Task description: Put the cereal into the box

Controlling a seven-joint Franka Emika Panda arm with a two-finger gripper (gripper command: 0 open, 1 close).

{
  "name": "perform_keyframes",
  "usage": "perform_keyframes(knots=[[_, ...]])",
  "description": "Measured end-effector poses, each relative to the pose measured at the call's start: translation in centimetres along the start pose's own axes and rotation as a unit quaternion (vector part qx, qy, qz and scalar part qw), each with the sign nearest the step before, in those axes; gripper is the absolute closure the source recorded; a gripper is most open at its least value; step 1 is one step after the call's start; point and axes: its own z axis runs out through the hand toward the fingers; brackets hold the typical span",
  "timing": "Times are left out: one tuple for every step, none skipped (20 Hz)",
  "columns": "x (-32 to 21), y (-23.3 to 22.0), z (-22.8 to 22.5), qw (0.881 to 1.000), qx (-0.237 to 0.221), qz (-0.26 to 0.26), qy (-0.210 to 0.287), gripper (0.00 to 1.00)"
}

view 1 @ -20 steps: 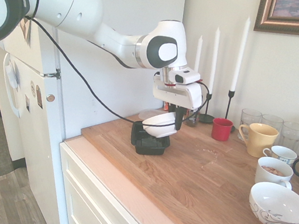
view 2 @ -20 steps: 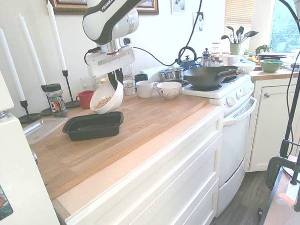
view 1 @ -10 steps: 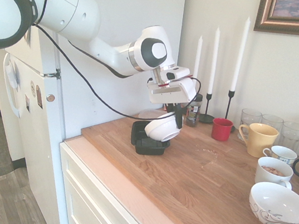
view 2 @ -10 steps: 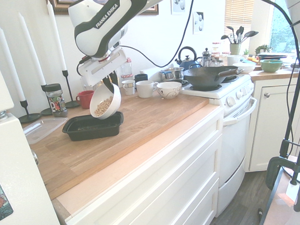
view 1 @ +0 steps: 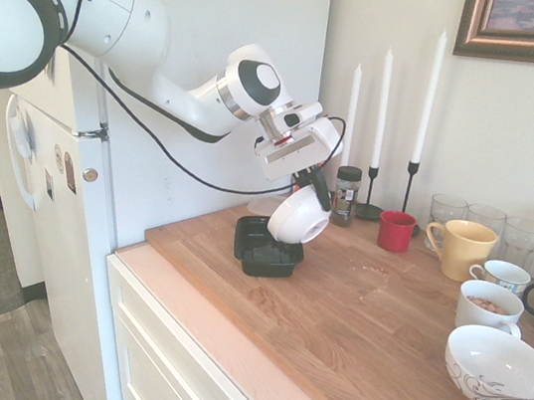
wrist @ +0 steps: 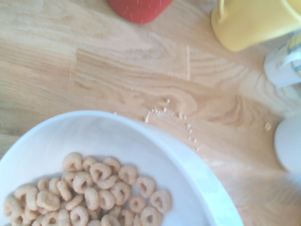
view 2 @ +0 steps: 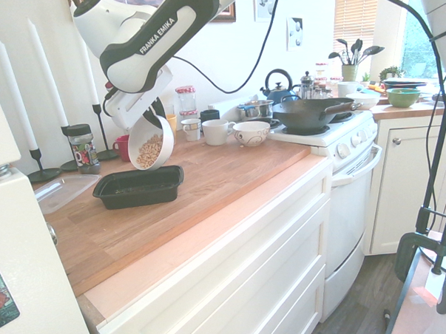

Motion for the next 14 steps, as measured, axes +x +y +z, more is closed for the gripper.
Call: perform_keyframes(knots=[[-0.3, -0.3, -0.3, 1.000, -0.003, -0.005, 0.008, 1.00], [-0.6, -0.7, -0.7, 1.000, -0.006, -0.009, 0.017, 1.00], [-0.8, -1.0, -1.0, 0.999, -0.008, -0.015, 0.027, 1.00], [-1.1, -1.3, -1.3, 0.999, -0.012, -0.021, 0.038, 1.00], [-1.3, -1.5, -1.6, 0.998, -0.015, -0.026, 0.049, 1.00], [-1.4, -1.7, -1.8, 0.998, -0.018, -0.031, 0.057, 1.00], [-1.6, -1.9, -2.0, 0.997, -0.021, -0.036, 0.065, 1.00], [-1.8, -2.1, -2.2, 0.996, -0.023, -0.041, 0.071, 1.00], [-2.0, -2.3, -2.5, 0.996, -0.024, -0.046, 0.077, 1.00], [-2.2, -2.6, -2.7, 0.995, -0.027, -0.052, 0.084, 1.00], [-2.4, -2.8, -3.0, 0.993, -0.030, -0.056, 0.095, 1.00], [-2.6, -3.0, -3.3, 0.992, -0.033, -0.059, 0.104, 1.00], [-2.9, -3.3, -3.5, 0.991, -0.034, -0.061, 0.110, 1.00], [-3.3, -3.5, -3.8, 0.991, -0.035, -0.064, 0.115, 1.00]])
